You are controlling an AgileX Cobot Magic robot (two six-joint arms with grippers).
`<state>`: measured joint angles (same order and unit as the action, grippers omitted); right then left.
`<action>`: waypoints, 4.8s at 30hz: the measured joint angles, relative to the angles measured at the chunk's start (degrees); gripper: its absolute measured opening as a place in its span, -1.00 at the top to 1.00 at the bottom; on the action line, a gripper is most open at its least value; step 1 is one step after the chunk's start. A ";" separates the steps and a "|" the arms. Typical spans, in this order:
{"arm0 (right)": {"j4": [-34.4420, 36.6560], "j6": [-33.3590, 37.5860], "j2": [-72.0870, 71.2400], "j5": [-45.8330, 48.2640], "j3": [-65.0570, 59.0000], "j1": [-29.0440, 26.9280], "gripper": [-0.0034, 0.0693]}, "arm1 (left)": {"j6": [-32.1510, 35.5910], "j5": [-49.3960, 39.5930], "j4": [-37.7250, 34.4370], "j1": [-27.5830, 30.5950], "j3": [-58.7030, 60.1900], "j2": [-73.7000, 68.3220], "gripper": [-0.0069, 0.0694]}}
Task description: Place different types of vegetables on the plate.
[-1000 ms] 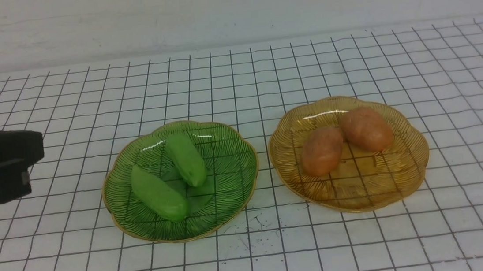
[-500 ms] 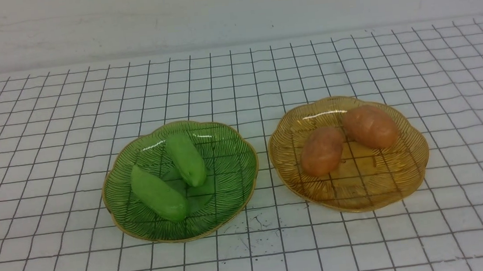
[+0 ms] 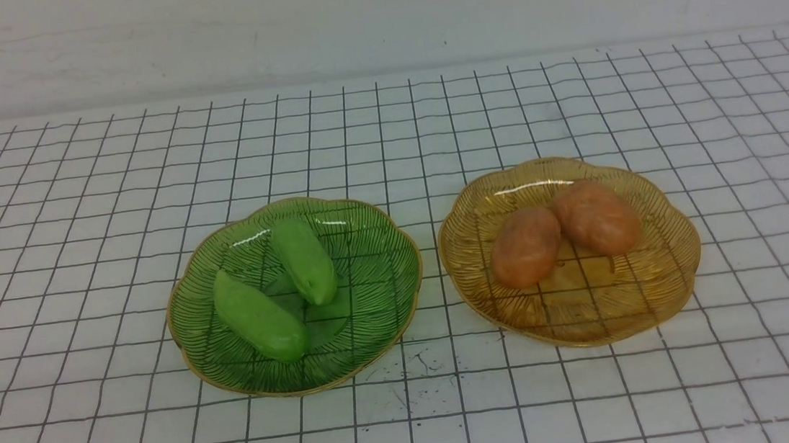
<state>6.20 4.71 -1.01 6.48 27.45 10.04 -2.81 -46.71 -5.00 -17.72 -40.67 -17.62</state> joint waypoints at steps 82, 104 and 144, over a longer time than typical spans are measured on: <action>-6.90 -0.74 0.12 15.33 -28.72 -13.15 0.94 | 9.98 25.06 1.08 17.40 42.31 18.24 0.84; -6.84 -1.67 0.12 15.40 -28.72 -12.85 0.94 | 9.98 24.96 1.19 17.40 42.26 18.24 0.84; -6.84 -1.73 0.12 15.40 -28.72 -12.85 0.94 | 9.98 24.91 1.23 17.40 42.26 18.24 0.84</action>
<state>-0.64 2.98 -0.89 21.88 -1.27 -2.81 7.18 -21.81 -3.76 -0.31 1.59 0.62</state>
